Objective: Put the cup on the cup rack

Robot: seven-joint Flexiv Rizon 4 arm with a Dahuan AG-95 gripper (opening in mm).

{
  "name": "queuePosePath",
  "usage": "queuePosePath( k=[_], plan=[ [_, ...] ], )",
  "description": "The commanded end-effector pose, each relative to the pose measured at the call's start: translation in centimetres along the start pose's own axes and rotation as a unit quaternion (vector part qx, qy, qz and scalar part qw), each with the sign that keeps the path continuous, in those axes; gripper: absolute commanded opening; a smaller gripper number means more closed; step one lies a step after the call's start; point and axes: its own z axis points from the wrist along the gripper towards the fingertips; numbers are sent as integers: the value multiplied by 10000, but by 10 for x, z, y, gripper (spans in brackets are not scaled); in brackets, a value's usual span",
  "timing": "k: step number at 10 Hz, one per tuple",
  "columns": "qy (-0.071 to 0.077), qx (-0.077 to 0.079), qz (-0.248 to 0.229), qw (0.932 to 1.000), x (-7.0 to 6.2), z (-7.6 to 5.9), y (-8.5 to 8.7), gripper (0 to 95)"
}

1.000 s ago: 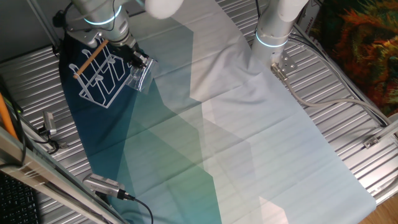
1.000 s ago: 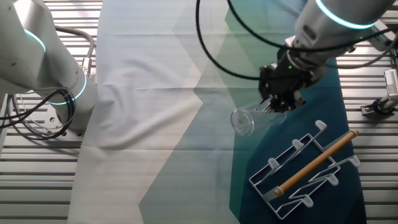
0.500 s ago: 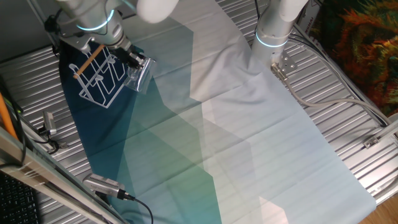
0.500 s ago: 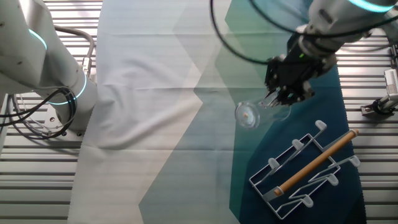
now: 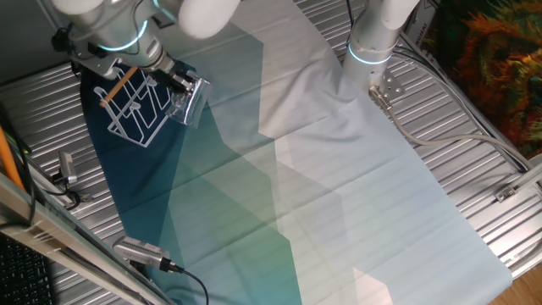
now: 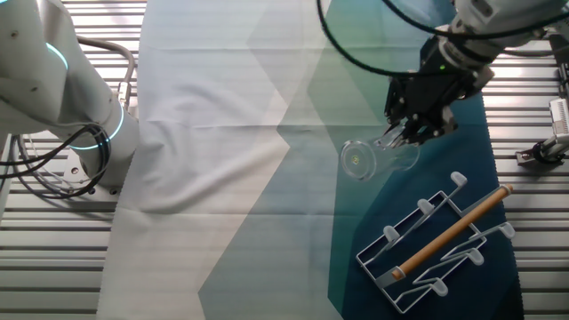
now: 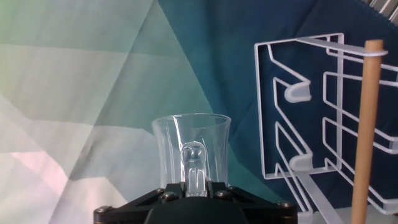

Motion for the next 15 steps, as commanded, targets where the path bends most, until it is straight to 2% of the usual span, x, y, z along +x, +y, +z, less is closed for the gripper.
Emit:
queuePosePath(
  k=[1, 4, 11, 13, 14, 15],
  plan=[
    [53, -13, 7, 10000, -3, 5, 0, 0],
    [204, -6, 31, 9998, -5, 4, -2, 0],
    [229, -30, 49, 9997, -5, 3, -1, 0],
    [270, 11, 43, 9996, -5, 3, -1, 0],
    [314, 23, 57, 9995, -5, 3, -1, 0],
    [445, 81, 175, 9988, -5, 3, -1, 0]
  ],
)
